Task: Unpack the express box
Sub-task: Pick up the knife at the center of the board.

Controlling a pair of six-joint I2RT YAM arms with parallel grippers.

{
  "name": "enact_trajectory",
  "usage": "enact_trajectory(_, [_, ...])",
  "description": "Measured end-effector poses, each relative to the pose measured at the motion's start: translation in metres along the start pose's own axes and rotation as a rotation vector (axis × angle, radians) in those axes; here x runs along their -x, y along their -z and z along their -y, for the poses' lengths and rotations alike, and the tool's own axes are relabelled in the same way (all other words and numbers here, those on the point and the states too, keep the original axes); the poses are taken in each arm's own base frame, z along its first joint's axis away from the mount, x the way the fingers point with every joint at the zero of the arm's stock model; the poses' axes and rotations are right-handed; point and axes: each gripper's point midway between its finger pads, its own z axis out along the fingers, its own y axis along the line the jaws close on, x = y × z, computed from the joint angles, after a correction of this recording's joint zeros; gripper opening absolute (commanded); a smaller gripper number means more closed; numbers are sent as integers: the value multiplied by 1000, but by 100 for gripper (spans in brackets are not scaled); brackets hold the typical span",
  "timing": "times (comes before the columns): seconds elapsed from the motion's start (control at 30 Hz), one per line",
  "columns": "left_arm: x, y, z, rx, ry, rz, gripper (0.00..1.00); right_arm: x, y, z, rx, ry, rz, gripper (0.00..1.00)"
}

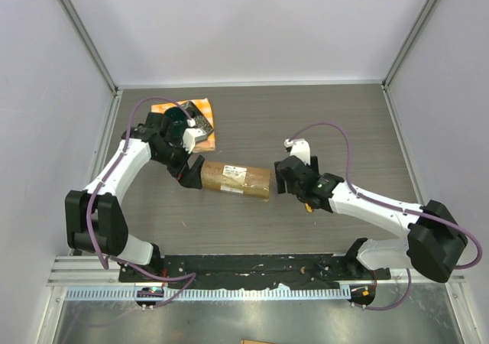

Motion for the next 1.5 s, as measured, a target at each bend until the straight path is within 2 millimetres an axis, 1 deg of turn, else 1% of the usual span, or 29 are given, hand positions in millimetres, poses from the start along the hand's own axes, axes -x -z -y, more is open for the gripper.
enact_trajectory(0.1, [7, 4, 3, -10, -8, 16, 100, -27, -4, 19, -91, -66, -52, 81])
enact_trajectory(0.17, [9, 5, 5, -19, -6, 19, 100, -44, -6, 27, -133, -90, -84, 81])
enact_trajectory(0.2, [9, 6, 6, -22, -5, 19, 100, -49, -6, 30, -148, -102, -94, 81])
enact_trajectory(0.37, [8, 8, 10, -35, 5, 11, 100, -67, -15, 35, -193, -161, -133, 78])
enact_trajectory(0.53, [9, 12, 13, -37, 10, 5, 100, -93, -26, 38, -211, -213, -178, 76])
enact_trajectory(0.6, [10, 16, 14, -33, 12, 0, 100, -93, -29, 36, -201, -236, -168, 74])
enact_trajectory(0.7, [18, 24, 14, -19, 4, 6, 100, -92, -31, 32, -179, -269, -149, 64])
enact_trajectory(0.73, [21, 26, 14, -14, 1, 10, 100, -92, -32, 31, -174, -277, -144, 55])
enact_trajectory(0.8, [22, 28, 13, -1, 0, 11, 100, -92, -31, 30, -159, -292, -133, 45])
enact_trajectory(0.83, [22, 29, 13, 2, -1, 9, 100, -93, -31, 30, -152, -300, -128, 36])
enact_trajectory(0.9, [22, 30, 15, 10, -4, 3, 100, -93, -28, 28, -128, -318, -125, 22])
enact_trajectory(0.93, [24, 31, 17, 13, -9, 2, 100, -94, -27, 27, -117, -325, -125, 9])
enact_trajectory(0.97, [26, 32, 20, 13, -13, 1, 100, -94, -26, 26, -103, -329, -126, 5])
enact_trajectory(1.03, [32, 34, 26, 8, -31, 2, 100, -94, -22, 23, -77, -327, -129, 1])
enact_trajectory(1.13, [42, 32, 40, -10, -78, 3, 100, -84, -11, 18, -22, -306, -104, 1])
enact_trajectory(1.2, [48, 29, 52, -31, -106, -3, 100, -71, -1, 11, 30, -273, -68, 1])
enact_trajectory(1.27, [55, 28, 66, -60, -137, -4, 100, -49, 15, 0, 99, -229, -15, 1])
enact_trajectory(1.33, [67, 30, 80, -97, -168, 11, 100, -21, 34, -15, 182, -169, 52, 1])
enact_trajectory(1.37, [74, 33, 86, -116, -177, 23, 100, -2, 48, -26, 238, -135, 99, 1])
enact_trajectory(1.4, [80, 36, 88, -126, -185, 36, 100, 11, 59, -32, 275, -110, 133, 1])
enact_trajectory(1.47, [94, 41, 94, -155, -196, 64, 100, 36, 85, -49, 357, -36, 200, 1])
enact_trajectory(1.5, [99, 43, 97, -174, -199, 74, 100, 46, 97, -57, 390, 2, 228, 1])
